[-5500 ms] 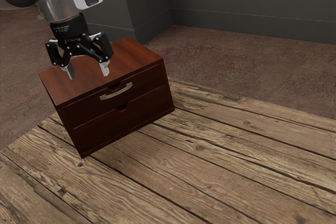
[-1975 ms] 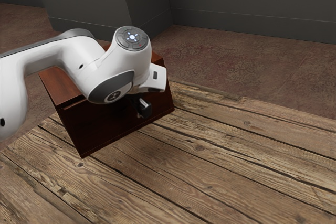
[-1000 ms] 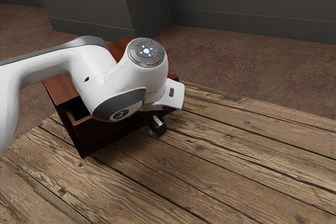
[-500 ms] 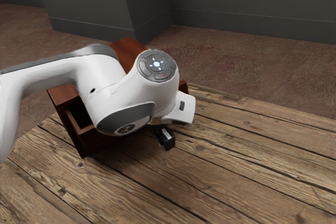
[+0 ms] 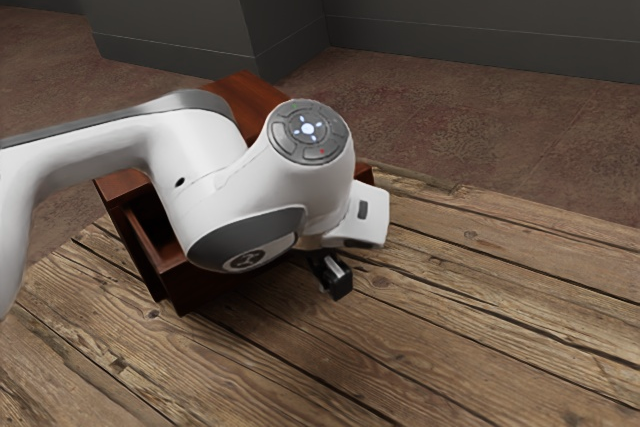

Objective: Pull the drawer handle with one arm to open the drawer

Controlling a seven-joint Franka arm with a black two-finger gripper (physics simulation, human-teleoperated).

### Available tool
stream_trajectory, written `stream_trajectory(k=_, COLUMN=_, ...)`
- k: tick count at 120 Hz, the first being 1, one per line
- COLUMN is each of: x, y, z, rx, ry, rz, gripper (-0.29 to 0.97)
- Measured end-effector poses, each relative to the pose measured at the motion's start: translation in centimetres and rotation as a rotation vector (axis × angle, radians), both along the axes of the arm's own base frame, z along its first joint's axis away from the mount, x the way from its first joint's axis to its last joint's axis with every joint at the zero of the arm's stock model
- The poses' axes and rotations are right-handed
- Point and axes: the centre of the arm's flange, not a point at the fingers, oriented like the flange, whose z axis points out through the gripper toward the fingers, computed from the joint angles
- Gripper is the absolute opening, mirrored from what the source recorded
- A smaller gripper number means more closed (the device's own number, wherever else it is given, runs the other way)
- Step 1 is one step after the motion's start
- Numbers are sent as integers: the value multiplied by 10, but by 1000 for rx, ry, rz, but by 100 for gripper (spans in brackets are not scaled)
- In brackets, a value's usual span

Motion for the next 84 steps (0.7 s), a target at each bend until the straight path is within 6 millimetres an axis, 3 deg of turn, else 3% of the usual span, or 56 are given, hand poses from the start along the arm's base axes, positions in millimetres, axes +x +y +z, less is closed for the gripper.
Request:
stream_trajectory(k=7, x=-3, y=-6, z=2, rx=0, ry=-4, rz=-2, gripper=67)
stream_trajectory(k=21, x=-7, y=-15, z=4, rx=3, ry=-8, rz=-1, gripper=49)
stream_trajectory(k=39, x=-9, y=-20, z=8, rx=5, ry=-20, rz=6, gripper=42)
stream_trajectory(k=55, x=-14, y=-26, z=17, rx=2, ry=-40, rz=13, gripper=20)
stream_trajectory(k=69, x=-26, y=-62, z=25, rx=3, ry=-52, rz=-46, gripper=40)
stream_trajectory(k=77, x=-37, y=-66, z=55, rx=-19, ry=-82, rz=-20, gripper=47)
stream_trajectory(k=84, x=-46, y=-72, z=132, rx=-116, ry=-142, rz=42, gripper=52)
